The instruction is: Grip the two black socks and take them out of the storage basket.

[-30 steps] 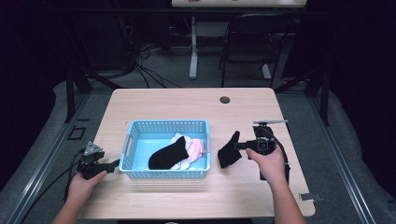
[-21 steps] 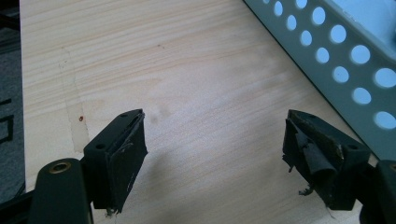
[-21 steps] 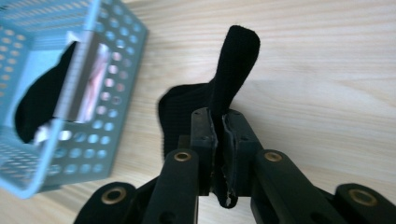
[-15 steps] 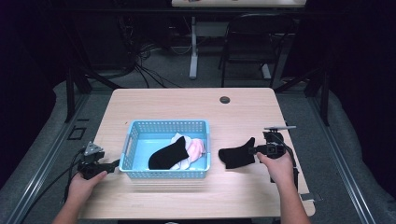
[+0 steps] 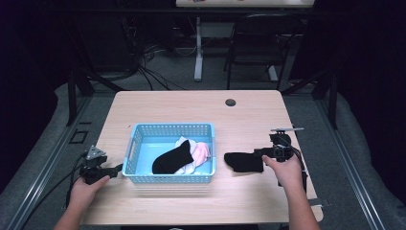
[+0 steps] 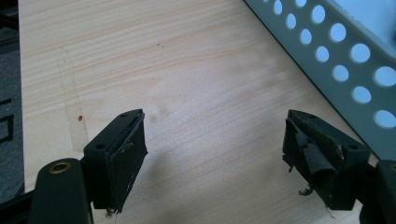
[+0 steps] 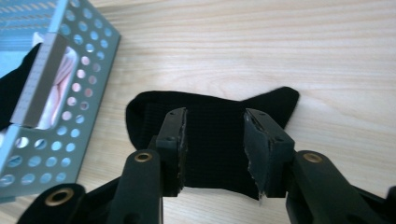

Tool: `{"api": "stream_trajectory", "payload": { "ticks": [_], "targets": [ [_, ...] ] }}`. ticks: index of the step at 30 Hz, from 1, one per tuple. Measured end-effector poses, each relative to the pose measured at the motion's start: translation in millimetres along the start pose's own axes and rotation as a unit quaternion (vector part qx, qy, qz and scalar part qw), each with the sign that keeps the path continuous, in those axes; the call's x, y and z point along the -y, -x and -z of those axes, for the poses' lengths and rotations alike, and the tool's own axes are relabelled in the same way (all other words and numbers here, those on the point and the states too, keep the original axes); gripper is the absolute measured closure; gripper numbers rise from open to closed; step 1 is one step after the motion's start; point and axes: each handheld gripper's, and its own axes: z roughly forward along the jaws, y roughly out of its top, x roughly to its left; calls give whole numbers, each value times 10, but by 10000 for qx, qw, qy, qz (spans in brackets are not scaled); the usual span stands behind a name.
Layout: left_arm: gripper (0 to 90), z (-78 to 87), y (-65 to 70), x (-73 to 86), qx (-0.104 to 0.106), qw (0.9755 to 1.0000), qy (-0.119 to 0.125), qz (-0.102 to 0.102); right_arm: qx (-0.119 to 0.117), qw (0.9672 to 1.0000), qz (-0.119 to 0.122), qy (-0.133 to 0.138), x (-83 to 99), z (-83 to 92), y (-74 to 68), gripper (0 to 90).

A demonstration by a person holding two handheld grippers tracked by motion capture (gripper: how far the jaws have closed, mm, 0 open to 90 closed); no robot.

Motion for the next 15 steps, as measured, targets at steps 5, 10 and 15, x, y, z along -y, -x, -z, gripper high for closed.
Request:
{"api": "stream_trajectory", "payload": {
  "ticks": [5,10,15],
  "targets": [
    [214,1,-1,0,11,10000,6,-6,-79,9998,198,39,-35,3,-154,583],
    [214,-1,-3,-1,15,10000,11,3,-232,9989,408,7,-96,-10,-359,577],
    [214,1,-2,-2,20,10000,17,-2,-427,9963,740,-110,-173,-81,-624,576]
  ]
}}
